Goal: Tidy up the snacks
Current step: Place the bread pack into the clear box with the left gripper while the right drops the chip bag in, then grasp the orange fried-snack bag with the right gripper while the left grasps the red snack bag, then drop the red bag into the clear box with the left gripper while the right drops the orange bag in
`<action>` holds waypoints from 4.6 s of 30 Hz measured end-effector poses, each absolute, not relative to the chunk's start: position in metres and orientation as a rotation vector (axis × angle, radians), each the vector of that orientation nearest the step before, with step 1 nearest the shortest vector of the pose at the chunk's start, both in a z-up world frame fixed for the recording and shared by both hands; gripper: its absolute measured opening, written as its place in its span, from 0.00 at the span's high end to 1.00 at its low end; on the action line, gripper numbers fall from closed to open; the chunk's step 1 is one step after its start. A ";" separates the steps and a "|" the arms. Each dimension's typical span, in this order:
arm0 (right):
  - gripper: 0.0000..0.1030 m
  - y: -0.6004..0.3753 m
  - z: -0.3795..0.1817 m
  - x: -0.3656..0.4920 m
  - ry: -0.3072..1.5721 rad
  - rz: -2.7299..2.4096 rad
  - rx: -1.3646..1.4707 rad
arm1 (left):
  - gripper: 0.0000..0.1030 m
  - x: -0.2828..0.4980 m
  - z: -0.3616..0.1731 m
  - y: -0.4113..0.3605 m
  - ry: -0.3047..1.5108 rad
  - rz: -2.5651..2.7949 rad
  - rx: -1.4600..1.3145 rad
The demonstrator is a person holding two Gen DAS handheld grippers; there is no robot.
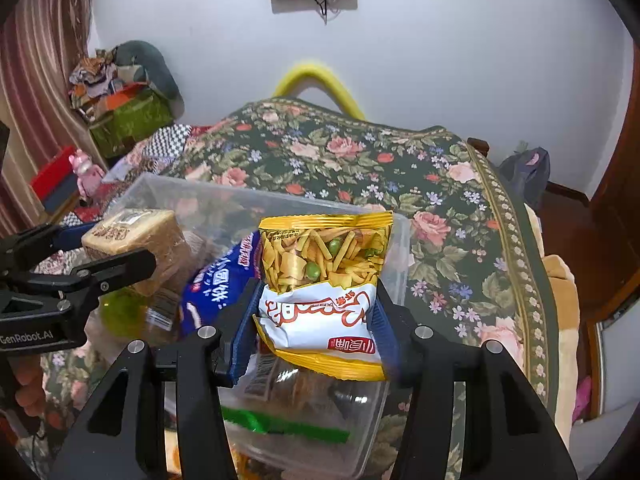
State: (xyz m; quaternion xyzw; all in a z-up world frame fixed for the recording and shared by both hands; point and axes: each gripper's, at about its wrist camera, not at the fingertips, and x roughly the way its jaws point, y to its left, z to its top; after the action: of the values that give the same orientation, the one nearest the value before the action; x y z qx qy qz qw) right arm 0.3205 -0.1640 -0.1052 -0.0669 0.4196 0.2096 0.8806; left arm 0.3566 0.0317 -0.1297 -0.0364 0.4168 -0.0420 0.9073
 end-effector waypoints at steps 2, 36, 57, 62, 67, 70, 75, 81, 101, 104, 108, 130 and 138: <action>0.53 -0.164 -0.109 0.322 0.884 0.437 -0.146 | 0.23 0.361 -0.134 0.031 0.869 -0.088 -0.075; 0.30 -0.177 -0.078 0.221 0.844 0.529 -0.130 | 0.21 0.239 -0.101 0.048 0.829 -0.089 -0.040; 0.24 -0.164 -0.110 0.131 0.952 0.666 -0.135 | 0.21 0.135 -0.154 0.039 0.930 -0.124 -0.049; 0.36 -0.150 -0.130 0.128 0.994 0.674 -0.189 | 0.21 0.126 -0.161 0.037 0.960 -0.124 -0.071; 0.56 -0.159 -0.127 0.120 0.964 0.668 -0.169 | 0.21 0.123 -0.162 0.029 0.979 -0.139 -0.095; 0.63 -0.170 -0.122 0.115 0.950 0.667 -0.153 | 0.21 0.125 -0.159 0.017 0.986 -0.158 -0.113; 0.65 -0.195 -0.120 0.114 0.940 0.619 -0.130 | 0.15 0.138 -0.163 -0.008 1.015 -0.141 -0.126; 0.65 -0.222 -0.122 0.117 0.945 0.563 -0.099 | 0.15 0.162 -0.185 -0.034 1.096 -0.107 -0.159; 0.48 -0.232 -0.141 0.115 1.009 0.519 -0.052 | 0.26 0.166 -0.201 -0.047 1.011 -0.056 -0.019; 0.55 -0.232 -0.141 0.114 1.003 0.521 -0.037 | 0.30 0.158 -0.199 -0.040 1.009 -0.085 -0.028; 0.62 -0.233 -0.138 0.115 0.998 0.525 -0.011 | 0.32 0.146 -0.193 -0.034 0.998 -0.103 -0.041; 0.67 -0.218 -0.067 0.151 0.805 0.515 -0.006 | 0.33 0.158 -0.095 -0.009 0.768 -0.140 -0.081; 0.66 -0.210 -0.048 0.190 0.740 0.487 -0.003 | 0.33 0.199 -0.078 -0.001 0.728 -0.135 -0.078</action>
State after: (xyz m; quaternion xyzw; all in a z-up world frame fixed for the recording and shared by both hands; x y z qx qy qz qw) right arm 0.1895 -0.2099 -0.0483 -0.0016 0.3582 0.2355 0.9035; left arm 0.1990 -0.0011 -0.0782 -0.0382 0.3555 -0.0658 0.9316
